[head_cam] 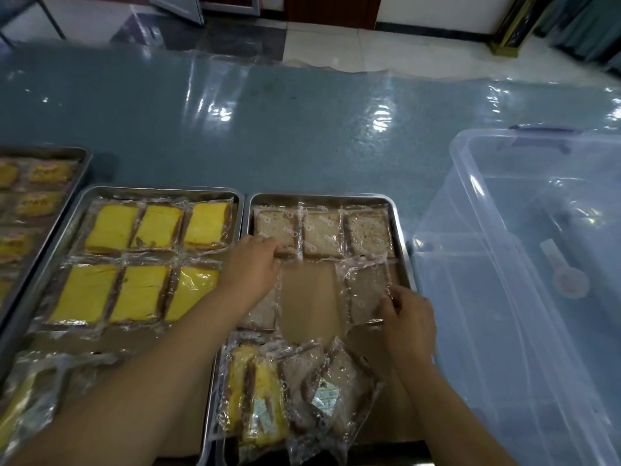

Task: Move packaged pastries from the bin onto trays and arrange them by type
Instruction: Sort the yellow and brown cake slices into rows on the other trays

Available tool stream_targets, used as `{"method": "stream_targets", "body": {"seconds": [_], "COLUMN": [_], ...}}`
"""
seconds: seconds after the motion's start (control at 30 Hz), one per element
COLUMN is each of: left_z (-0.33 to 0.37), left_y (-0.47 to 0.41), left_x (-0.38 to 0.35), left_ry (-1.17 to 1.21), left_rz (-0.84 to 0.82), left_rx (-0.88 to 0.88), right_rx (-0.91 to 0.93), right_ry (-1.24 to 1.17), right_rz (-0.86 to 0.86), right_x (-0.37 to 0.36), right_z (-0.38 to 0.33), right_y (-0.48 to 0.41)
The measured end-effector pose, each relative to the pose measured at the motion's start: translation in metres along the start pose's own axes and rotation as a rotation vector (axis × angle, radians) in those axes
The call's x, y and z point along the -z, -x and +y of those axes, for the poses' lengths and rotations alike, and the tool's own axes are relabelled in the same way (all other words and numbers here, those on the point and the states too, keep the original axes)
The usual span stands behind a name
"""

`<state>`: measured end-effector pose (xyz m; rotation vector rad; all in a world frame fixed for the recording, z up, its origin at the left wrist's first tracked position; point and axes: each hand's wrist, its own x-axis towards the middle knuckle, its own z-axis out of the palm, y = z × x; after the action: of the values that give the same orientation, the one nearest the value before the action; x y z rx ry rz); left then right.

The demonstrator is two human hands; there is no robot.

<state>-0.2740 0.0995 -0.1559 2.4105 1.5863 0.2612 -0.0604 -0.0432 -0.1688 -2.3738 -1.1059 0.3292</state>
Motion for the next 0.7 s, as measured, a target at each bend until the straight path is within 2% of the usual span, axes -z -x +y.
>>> {"method": "stream_targets", "body": {"seconds": [0.07,0.13,0.17,0.23,0.3,0.37,0.47,0.57,0.7], "left_z": [-0.012,-0.016,-0.017,-0.019,-0.019,-0.018,-0.014,-0.001,0.026], "left_y": [0.001,0.004,0.005,0.005,0.004,0.005,0.007,0.007,0.003], "left_x": [0.000,-0.004,-0.005,-0.006,-0.007,-0.008,-0.005,-0.004,-0.017], "left_ry": [-0.178,-0.249,-0.269,-0.295,-0.305,-0.232,0.040,0.287,0.407], "left_rz": [-0.057,-0.093,-0.092,-0.077,-0.088,-0.094,-0.024,0.026,0.020], "left_rx": [-0.028,-0.038,-0.043,-0.044,-0.033,-0.032,-0.059,-0.047,-0.073], "right_rx": [0.004,0.078,0.176,0.401,0.523,0.551,0.533,0.498,0.492], "right_ry": [0.114,0.156,0.177,0.257,0.350,0.441,0.508,0.443,0.346], "right_rz": [0.074,0.118,0.080,-0.124,-0.313,-0.357,-0.310,-0.289,-0.280], "right_x": [-0.001,-0.004,-0.007,-0.017,-0.028,-0.035,-0.032,-0.027,-0.025], "right_z": [0.004,0.001,-0.001,-0.004,-0.002,0.004,0.011,0.013,0.012], "right_y": [0.001,0.006,0.010,0.017,0.020,0.020,0.019,0.017,0.017]}}
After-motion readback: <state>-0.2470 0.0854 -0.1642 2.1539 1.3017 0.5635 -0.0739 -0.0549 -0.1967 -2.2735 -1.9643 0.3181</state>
